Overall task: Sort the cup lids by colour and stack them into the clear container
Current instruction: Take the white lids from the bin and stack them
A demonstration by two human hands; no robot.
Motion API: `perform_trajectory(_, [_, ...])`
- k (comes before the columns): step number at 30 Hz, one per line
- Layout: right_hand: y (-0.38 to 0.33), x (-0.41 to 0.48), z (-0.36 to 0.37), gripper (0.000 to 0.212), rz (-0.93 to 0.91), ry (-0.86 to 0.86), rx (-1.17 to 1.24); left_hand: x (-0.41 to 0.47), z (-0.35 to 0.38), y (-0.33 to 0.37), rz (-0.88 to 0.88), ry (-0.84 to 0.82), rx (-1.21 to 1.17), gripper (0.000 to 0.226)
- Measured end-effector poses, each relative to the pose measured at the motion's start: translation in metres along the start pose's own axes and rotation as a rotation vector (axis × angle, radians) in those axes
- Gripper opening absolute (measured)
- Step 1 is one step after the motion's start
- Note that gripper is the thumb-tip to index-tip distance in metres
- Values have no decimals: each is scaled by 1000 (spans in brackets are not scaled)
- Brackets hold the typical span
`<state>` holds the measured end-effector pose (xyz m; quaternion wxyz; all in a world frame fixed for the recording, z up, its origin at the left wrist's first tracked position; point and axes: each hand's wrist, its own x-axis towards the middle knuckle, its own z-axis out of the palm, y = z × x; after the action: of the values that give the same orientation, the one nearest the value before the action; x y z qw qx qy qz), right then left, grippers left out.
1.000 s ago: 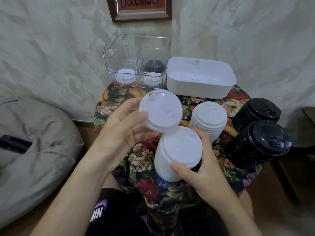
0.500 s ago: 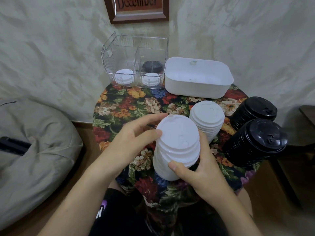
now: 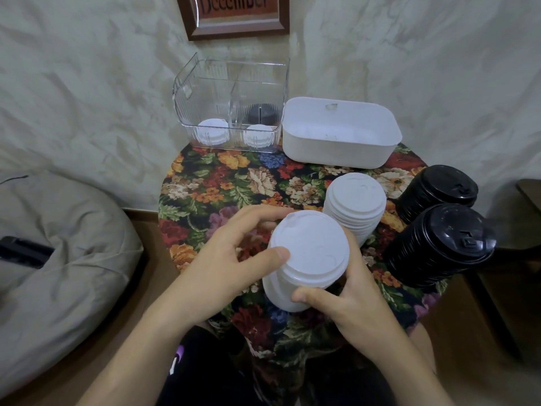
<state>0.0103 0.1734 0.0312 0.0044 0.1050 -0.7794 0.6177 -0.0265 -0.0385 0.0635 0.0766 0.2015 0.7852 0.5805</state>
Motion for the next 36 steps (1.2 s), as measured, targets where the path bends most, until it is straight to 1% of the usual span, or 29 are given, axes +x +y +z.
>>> perform_trajectory(2, [0, 0, -1, 89, -2, 2, 4, -1, 1, 0, 5, -6, 5, 46])
perform_trajectory(5, [2, -1, -3, 105, 14, 9, 1, -2, 3, -1, 2, -23, -35, 52])
perform_trajectory(8, [0, 0, -4, 106, 17, -10, -14, -2, 4, -2, 18, -17, -85, 50])
perform_trajectory(15, [-3, 0, -6, 97, 8, -97, 22, -4, 9, -11, 65, 24, -128, 50])
perform_trajectory(18, [-6, 2, -6, 94, 8, -66, 12, -3, 10, -14, 63, 25, -134, 54])
perform_trajectory(21, [-6, 4, -8, 97, 3, -18, -33, -2, 9, -15, 45, -1, -113, 60])
perform_trajectory(24, [-6, 6, -8, 92, -19, -30, -43, -1, 8, -18, 39, -22, -82, 62])
perform_trajectory(25, [-6, 6, -8, 89, -22, -34, -44, 0, 7, -19, 37, -30, -70, 64])
perform_trajectory(27, [-7, 7, -8, 85, -22, -36, -41, -1, 8, -22, 17, -66, -70, 76])
perform_trajectory(29, [-8, 7, -8, 82, -20, -37, -38, -2, 10, -25, -27, -109, -123, 88])
perform_trajectory(30, [-9, 7, -8, 80, -21, -38, -41, -2, 12, -26, -42, -128, -152, 91])
perform_trajectory(33, [-10, 8, -8, 75, -11, -45, -55, -2, 15, -28, -30, -144, -192, 85])
perform_trajectory(36, [-8, 7, -8, 81, -9, -30, -62, 1, 14, -28, -15, -147, -205, 81])
